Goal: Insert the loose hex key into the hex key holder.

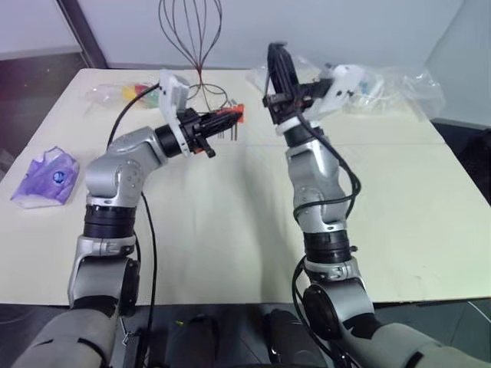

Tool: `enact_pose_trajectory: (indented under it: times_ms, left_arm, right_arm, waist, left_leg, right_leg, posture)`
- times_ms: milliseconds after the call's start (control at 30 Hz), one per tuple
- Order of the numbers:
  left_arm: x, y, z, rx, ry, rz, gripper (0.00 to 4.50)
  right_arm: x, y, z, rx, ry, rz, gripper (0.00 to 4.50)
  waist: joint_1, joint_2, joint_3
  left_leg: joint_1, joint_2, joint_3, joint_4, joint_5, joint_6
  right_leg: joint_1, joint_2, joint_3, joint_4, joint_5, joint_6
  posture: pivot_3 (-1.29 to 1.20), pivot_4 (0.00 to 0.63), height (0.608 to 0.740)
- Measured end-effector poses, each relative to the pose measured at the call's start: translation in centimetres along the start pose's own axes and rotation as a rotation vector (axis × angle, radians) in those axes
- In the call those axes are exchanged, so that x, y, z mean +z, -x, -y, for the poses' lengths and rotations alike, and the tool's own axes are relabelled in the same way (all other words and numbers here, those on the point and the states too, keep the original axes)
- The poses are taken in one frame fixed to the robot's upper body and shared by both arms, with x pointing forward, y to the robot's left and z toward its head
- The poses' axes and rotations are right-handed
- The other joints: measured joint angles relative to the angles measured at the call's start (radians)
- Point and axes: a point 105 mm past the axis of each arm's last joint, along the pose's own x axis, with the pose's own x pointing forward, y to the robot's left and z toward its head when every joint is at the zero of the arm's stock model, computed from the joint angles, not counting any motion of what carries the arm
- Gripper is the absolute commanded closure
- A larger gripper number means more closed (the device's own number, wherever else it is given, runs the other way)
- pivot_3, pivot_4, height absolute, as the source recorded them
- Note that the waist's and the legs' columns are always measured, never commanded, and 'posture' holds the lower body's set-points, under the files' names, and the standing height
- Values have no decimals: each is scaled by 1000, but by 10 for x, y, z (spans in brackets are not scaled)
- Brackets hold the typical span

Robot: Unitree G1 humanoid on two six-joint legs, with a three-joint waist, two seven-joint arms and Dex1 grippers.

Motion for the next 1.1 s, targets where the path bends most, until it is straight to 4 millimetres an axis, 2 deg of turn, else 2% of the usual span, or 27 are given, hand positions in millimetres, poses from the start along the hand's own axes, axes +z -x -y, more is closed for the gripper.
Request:
enact_pose_trajectory:
  times_ms: [133,500,1100]
  left_arm:
    - [-1,1,1,-14,8,-14,4500]
    - [-1,3,1,-14,15,-33,4500]
    - [4,1,8,-39,13,-20,4500]
  right_arm:
    - [-12,0,-10,28,21,-2,4441]
    - [-23,1,-26,83,26,-7,4441]
    - [-23,-1,-26,74,40,2,4441]
  waist:
    - [-15,0,0]
    - [-18,0,0]
    - [-18,0,0]
  left_leg:
    - [0,0,0,0,0,0]
    - [0,1,-1,0,0,0]
    - [0,1,-1,0,0,0]
  right_leg:
    - [0,0,0,1,0,0]
    - [0,0,0,1,0,0]
    - [-1,0,0,1,0,0]
  posture:
    - [0,150,740]
    - [0,150,740]
    - [0,150,740]
